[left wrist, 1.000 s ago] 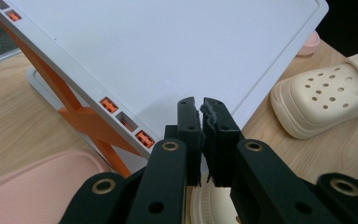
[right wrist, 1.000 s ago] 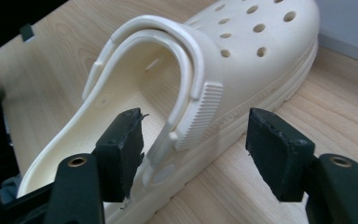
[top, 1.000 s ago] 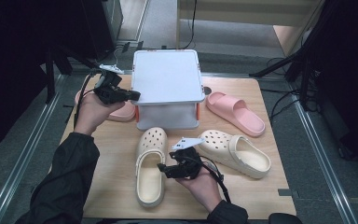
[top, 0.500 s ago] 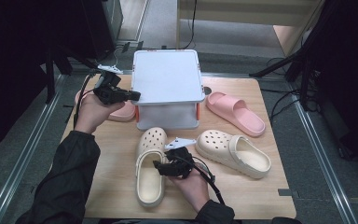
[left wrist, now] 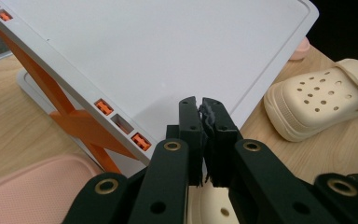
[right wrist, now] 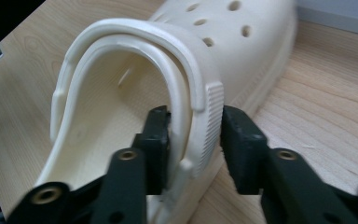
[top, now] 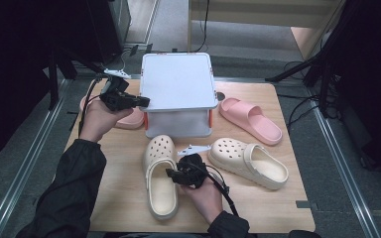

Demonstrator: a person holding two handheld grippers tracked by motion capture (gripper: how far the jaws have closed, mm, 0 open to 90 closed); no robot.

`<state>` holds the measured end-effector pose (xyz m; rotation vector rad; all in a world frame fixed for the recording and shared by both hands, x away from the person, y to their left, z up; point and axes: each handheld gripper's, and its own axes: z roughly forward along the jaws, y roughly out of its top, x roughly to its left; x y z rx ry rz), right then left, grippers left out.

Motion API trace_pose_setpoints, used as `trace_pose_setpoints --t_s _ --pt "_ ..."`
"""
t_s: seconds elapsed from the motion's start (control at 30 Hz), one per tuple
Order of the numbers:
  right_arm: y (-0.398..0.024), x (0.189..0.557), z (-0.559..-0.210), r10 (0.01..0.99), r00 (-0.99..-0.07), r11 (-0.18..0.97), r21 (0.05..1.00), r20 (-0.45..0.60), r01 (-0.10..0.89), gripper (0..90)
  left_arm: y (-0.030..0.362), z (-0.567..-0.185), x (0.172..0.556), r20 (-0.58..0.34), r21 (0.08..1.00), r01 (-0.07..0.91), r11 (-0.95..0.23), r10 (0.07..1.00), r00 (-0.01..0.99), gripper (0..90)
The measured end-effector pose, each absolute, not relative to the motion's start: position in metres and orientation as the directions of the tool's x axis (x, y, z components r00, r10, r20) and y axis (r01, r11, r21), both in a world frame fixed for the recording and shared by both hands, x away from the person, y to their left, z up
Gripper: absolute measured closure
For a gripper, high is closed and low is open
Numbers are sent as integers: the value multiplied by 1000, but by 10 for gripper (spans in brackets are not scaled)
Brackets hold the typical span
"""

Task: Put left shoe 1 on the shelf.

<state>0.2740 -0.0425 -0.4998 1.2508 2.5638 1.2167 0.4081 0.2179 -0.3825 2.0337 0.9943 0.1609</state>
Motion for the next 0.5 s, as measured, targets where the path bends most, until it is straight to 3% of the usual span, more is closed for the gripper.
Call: trace_pose_setpoints --t_s 0.1,0.5 --pt "-44 275 -498 690 -667 359 666 282 654 764 218 -382 408 -231 737 591 -328 699 676 867" --pt "-54 281 -483 699 -661 335 692 273 639 789 219 -383 408 -242 735 597 -320 699 672 867"
